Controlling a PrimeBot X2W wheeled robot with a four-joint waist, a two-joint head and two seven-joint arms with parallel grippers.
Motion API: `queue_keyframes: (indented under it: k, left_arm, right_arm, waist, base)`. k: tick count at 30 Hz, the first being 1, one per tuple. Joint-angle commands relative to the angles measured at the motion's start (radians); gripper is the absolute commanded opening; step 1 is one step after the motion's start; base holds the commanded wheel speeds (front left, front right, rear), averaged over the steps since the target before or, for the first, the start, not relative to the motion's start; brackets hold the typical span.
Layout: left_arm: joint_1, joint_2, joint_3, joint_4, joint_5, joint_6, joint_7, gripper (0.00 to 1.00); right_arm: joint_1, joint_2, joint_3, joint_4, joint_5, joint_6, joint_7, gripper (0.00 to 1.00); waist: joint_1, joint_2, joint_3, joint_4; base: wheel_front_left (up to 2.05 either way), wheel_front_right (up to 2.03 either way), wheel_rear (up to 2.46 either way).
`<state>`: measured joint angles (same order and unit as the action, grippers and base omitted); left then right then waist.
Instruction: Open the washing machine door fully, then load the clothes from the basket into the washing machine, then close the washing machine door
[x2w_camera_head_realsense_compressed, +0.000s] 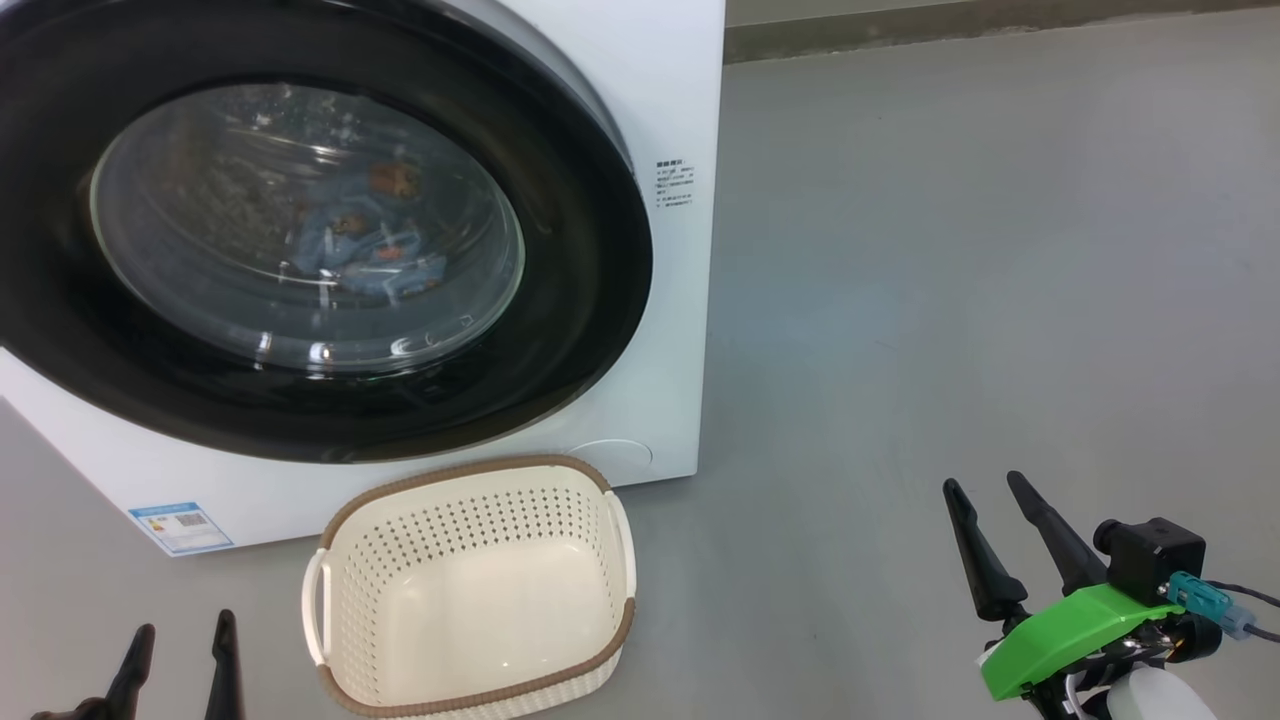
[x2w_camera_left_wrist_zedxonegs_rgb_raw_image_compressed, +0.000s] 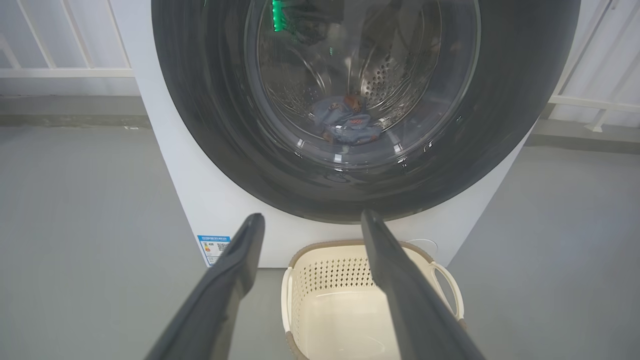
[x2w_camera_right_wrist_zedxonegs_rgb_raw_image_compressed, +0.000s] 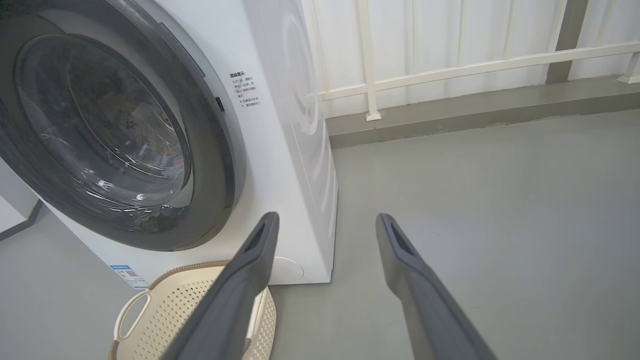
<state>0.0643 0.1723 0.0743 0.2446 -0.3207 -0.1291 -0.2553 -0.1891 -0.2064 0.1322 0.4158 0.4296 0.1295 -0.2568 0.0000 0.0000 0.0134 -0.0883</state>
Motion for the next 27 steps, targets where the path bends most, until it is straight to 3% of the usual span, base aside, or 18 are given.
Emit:
queue_keyframes:
  k: [1,3,4,8,15,19,27]
  left_arm:
    - [-0.026,0.016,0.035,-0.016,-0.002,-0.002,-0.006,1.00]
    - [-0.030,0.018,0.035,-0.019,0.001,-0.002,-0.006,1.00]
    - [0.000,-0.002,-0.002,0.004,-0.001,0.000,0.000,0.00]
    - [0.005,-0.040,-0.011,0.050,-0.003,0.000,0.002,0.00]
    - [-0.004,-0.045,-0.006,0.047,-0.075,0.000,0.025,0.00]
    - [-0.010,-0.047,-0.005,0.046,-0.116,0.000,0.036,0.00]
    - [-0.022,-0.052,-0.003,0.043,-0.198,0.000,0.058,0.00]
  right_arm:
    - [-0.003,-0.007,0.015,-0.025,-0.012,0.001,-0.005,1.00]
    - [-0.004,-0.007,0.013,-0.025,-0.012,0.001,-0.005,1.00]
    - [0.001,0.001,-0.005,0.004,0.001,0.000,0.000,0.00]
    - [0.029,0.024,0.000,0.047,0.005,0.000,0.002,0.00]
    - [0.033,0.031,-0.014,0.034,0.071,0.000,0.023,0.00]
    - [0.035,0.035,-0.022,0.028,0.108,0.000,0.034,0.00]
    - [0.037,0.044,-0.038,0.014,0.183,0.000,0.058,0.00]
  waist:
    - [0.0000,0.0000,0.001,0.003]
    - [0.0000,0.0000,0.002,0.008]
    - [0.0000,0.0000,0.001,0.007]
    - [0.0000,0.0000,0.001,0.007]
    - [0.0023,0.0000,-0.002,0.012]
    - [0.0002,0.0000,0.000,0.015]
    - [0.0001,0.0000,-0.001,0.020]
  base:
    - [0.00,0.00,0.00]
    - [0.00,0.00,0.00]
    - [0.00,0.00,0.00]
    - [0.00,0.00,0.00]
    - [0.00,0.00,0.00]
    - [0.00,0.00,0.00]
    - [0.00,0.00,0.00]
